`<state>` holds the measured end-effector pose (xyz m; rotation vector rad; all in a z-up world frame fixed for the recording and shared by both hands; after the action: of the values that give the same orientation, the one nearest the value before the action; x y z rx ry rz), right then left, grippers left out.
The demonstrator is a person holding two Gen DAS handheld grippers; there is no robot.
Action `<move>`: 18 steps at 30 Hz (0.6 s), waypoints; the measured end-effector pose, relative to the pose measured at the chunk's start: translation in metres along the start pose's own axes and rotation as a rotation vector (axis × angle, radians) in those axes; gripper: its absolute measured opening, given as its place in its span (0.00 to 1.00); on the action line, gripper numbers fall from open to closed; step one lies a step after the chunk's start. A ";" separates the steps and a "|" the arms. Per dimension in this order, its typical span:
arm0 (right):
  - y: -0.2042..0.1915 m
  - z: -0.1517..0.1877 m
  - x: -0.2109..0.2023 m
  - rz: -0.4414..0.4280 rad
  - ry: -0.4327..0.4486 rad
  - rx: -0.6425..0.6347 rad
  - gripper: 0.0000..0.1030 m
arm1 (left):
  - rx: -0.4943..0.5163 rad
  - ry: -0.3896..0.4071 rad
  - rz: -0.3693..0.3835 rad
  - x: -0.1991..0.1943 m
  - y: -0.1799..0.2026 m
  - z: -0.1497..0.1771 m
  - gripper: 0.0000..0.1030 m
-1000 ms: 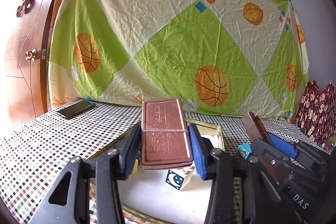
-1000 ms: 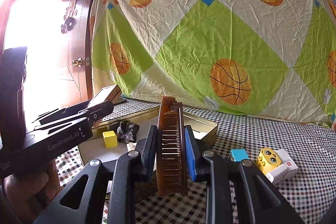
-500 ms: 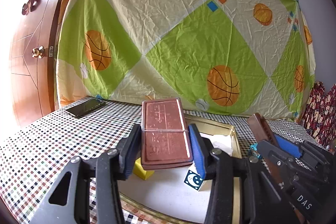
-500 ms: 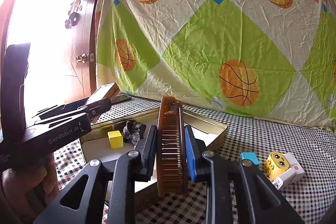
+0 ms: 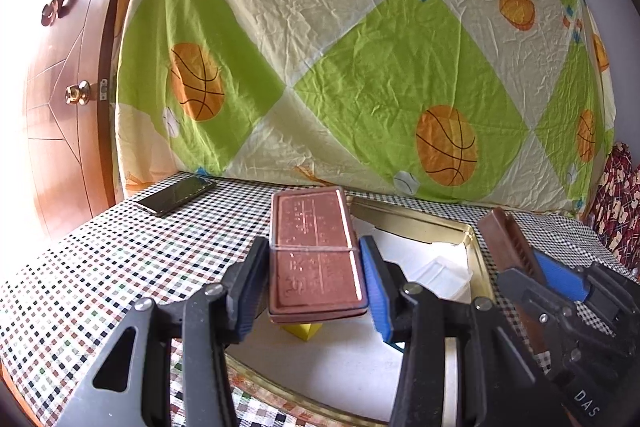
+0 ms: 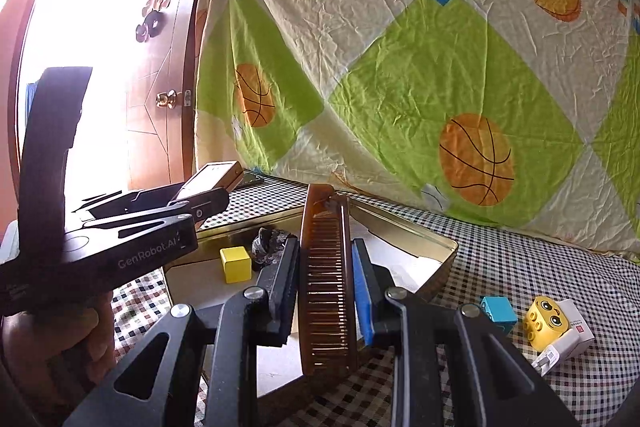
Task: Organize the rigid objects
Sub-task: 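Lower the tile with the left gripper while the right lowers the comb into the tin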
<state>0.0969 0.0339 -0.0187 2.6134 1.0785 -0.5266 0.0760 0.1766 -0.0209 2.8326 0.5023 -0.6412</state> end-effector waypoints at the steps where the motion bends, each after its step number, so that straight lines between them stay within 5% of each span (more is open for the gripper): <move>1: -0.001 0.000 0.001 -0.001 -0.002 -0.002 0.27 | 0.001 -0.002 0.001 0.001 0.000 0.000 0.44; 18: -0.001 -0.006 0.029 -0.010 -0.063 0.001 0.27 | 0.046 -0.072 -0.003 0.026 -0.002 -0.002 0.44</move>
<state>0.1168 0.0545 -0.0260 2.5756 1.0730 -0.6078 0.0984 0.1865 -0.0313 2.8402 0.4854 -0.7622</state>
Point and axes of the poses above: each gripper's, at about its wrist camera, not at the fingertips, and x roughly the way its jaws point, y to its right, z to its underside, the point moved 7 cm from there along x, roughly the way its jaws point, and after that the axes turned 8 degrees about -y, right-handed, at the moved point
